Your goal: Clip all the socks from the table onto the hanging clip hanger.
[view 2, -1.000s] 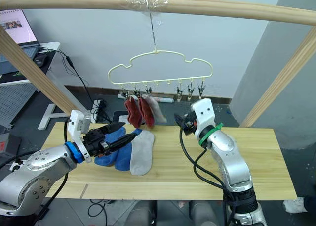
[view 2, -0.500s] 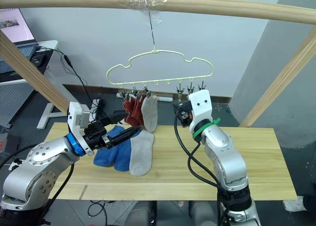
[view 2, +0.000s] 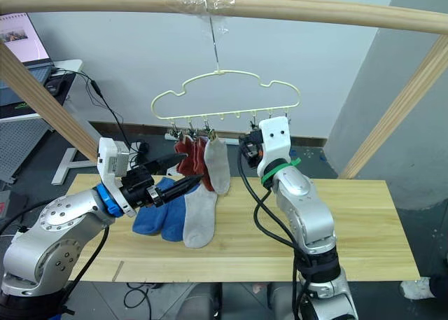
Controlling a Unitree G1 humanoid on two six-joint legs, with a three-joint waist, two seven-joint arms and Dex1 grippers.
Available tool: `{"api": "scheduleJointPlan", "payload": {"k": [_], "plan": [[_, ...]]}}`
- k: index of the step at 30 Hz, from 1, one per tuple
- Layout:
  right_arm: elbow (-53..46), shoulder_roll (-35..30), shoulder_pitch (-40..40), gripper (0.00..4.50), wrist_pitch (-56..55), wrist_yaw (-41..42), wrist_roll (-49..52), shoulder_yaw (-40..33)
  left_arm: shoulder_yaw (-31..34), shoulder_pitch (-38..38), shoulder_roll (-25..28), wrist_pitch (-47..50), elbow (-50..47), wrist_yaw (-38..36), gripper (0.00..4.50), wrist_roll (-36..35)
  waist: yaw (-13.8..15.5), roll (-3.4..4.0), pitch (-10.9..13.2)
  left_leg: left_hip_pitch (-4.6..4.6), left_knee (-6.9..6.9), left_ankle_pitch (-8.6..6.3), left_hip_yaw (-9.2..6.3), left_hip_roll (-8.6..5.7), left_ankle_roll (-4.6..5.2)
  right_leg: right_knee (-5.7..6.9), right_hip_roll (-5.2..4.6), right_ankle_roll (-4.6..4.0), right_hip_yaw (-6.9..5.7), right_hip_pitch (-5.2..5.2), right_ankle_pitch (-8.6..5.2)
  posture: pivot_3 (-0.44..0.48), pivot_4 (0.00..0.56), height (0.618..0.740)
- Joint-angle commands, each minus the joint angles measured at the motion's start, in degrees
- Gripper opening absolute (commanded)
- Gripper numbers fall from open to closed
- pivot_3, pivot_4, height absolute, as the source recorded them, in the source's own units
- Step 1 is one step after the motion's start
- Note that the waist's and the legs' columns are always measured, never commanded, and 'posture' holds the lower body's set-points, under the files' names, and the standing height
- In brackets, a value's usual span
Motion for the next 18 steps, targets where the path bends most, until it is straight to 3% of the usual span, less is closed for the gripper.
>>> {"api": "scheduleJointPlan", "payload": {"k": [1, 8, 18], "plan": [[0.8, 1.2, -2.1, 2.61, -1.8, -0.9, 0.5, -0.4, 1.5, -1.4, -0.2, 0.4, -2.4, 0.2, 3.46, -1.5, 0.0, 0.0, 0.0, 0.0, 0.01, 0.0, 0.0, 0.0, 0.0, 0.01, 0.0, 0.0, 0.0, 0.0, 0.0, -0.04, 0.194, 0.74], [3.4, 1.9, -3.5, 2.61, -2.6, -1.6, 0.1, -0.2, 1.8, -1.7, -0.3, 0.6, -2.2, -0.1, 3.46, -1.4, 0.0, 0.01, 0.0, 0.0, 0.0, 0.0, 0.0, 0.0, 0.01, 0.0, 0.01, 0.0, 0.01, -0.01, 0.0, -0.031, 0.201, 0.74], [-0.7, 0.6, -0.2, 2.61, 0.0, -0.2, 1.0, 0.9, 2.4, -0.6, -0.7, -0.2, -1.9, -0.6, 3.46, -1.1, 0.0, 0.01, 0.0, 0.0, -0.01, 0.0, -0.02, 0.01, 0.02, 0.0, 0.01, 0.0, 0.01, 0.0, 0.0, -0.028, 0.207, 0.74]]}}
